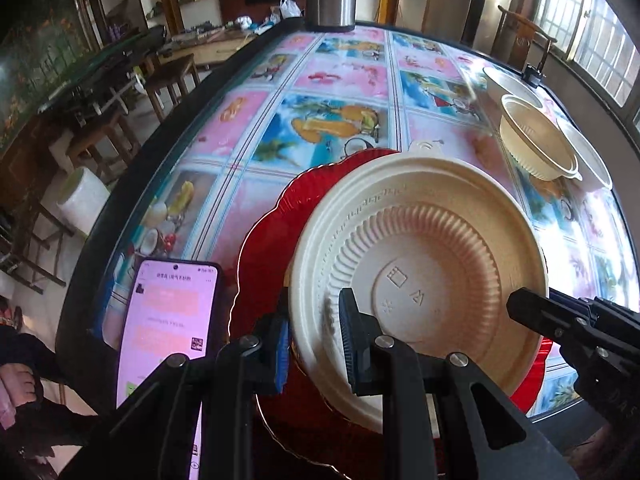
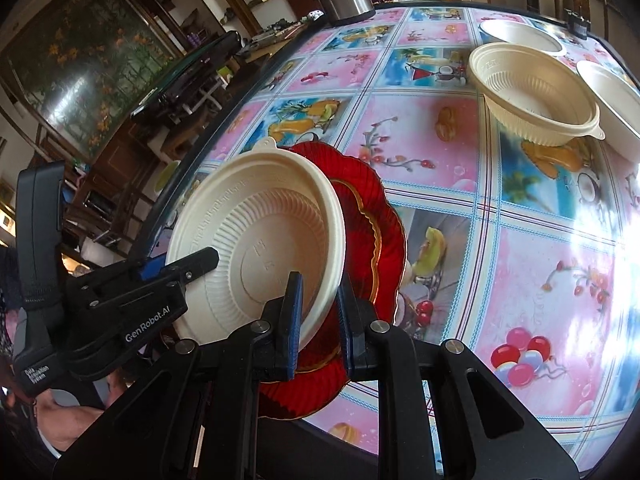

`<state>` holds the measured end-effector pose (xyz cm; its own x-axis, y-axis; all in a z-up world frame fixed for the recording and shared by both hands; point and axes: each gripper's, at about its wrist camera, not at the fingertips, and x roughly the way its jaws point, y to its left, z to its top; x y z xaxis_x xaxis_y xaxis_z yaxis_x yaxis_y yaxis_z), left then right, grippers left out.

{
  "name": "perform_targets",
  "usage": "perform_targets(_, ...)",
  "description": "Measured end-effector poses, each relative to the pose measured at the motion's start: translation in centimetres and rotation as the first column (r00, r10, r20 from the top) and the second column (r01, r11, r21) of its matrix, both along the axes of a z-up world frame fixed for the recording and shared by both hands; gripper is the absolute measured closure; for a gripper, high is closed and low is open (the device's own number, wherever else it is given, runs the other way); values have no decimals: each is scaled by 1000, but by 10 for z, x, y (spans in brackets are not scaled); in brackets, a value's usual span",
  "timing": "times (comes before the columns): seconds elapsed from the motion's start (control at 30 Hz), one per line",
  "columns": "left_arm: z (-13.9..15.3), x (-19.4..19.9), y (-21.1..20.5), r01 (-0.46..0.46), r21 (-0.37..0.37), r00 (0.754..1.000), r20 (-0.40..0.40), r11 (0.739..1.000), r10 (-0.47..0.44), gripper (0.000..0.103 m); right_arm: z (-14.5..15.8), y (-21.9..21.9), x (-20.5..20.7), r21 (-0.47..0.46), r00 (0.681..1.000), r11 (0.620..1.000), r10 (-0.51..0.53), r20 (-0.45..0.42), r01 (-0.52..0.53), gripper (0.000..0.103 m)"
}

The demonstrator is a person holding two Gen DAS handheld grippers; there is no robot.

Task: Organize plates and bowls
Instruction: 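Carry the beige plate over the red plate stack and lower it, then open the left gripper to release the beige plate onto the stack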

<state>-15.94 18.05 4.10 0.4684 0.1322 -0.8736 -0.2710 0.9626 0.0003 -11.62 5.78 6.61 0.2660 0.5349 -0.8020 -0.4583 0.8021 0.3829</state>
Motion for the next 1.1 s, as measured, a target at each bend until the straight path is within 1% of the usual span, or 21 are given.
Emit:
perform_targets(0.23, -1, -1, -4, 12, 25, 1000, 12, 1000, -12, 80, -5, 0, 2, -25, 1000, 1000, -7, -7, 7, 86)
perform_targets(0.3, 0, -2, -6, 16, 47, 1000, 12, 999, -17, 73, -5, 2, 2, -44, 1000, 999, -4, -1, 4, 84)
perform_targets(0.37, 1, -3, -7, 14, 61, 1000, 21, 998, -16, 54, -4, 2, 1, -55, 1000, 998, -7, 11, 7, 84)
perform_targets(0.43, 4, -4, -7, 11, 82, 999, 38, 997, -14, 47, -2, 2, 1, -67, 1000, 998, -7, 17, 8, 83)
perform_targets(0.5, 8, -5, -8, 9, 105, 998, 59, 994, -15, 46, 2, 1, 0, -91, 999, 996, -17, 41, 21, 74)
perform_targets(0.57, 14, -4, -9, 10, 116, 997, 77, 993, -19, 45, 8, -2, -1, -83, 998, 996, -23, 59, 28, 73)
perform_targets(0.67, 20, 0, -13, 17, 131, 995, 100, 991, -30, 44, 20, -7, -3, -69, 995, 997, -34, 90, 41, 73)
perform_targets(0.8, 30, 6, -20, 22, 133, 989, 142, 991, -41, 41, 36, -16, -1, -21, 991, 998, -58, 119, 61, 73)
perform_targets(0.87, 35, 11, -25, 22, 137, 985, 164, 990, -45, 34, 40, -19, 0, -6, 989, 997, -70, 128, 71, 73)
perform_targets(1.03, 42, 24, -37, 37, 109, 981, 186, 993, -57, 33, 48, -29, 5, 8, 985, 995, -101, 140, 101, 73)
perform_targets(1.1, 44, 30, -45, 49, 112, 979, 191, 993, -70, 33, 49, -35, 10, 14, 983, 993, -118, 138, 118, 73)
